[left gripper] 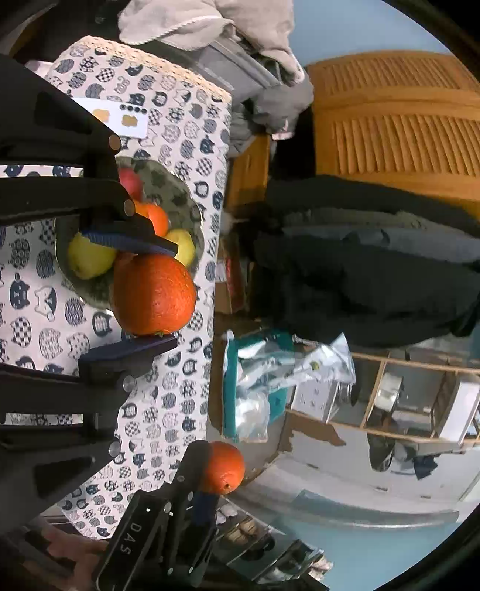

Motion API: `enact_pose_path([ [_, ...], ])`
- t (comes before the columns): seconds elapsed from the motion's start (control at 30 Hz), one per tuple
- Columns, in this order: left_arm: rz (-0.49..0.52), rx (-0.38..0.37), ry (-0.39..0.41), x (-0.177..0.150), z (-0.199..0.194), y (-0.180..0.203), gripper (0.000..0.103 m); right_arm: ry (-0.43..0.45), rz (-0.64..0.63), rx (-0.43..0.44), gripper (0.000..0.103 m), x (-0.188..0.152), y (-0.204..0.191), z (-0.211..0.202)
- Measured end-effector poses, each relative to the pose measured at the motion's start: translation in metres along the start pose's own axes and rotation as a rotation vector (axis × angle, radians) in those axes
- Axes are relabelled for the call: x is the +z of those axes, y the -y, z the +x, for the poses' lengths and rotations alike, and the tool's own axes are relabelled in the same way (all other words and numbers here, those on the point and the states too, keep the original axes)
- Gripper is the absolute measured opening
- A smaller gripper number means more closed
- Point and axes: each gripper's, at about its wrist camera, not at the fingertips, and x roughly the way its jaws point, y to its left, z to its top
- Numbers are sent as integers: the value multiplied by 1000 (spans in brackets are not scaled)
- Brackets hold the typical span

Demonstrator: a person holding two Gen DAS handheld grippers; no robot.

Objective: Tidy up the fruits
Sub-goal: 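Lift both tangerines and carry them toward the green bowl, then lower the tangerines into the bowl and open both tools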

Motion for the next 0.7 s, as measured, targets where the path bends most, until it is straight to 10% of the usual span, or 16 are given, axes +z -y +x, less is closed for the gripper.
enact_pose_path([
  [0.7, -108, 88, -159, -38, 48, -80, 43, -182, -38, 143, 46, -7, -66, 90],
])
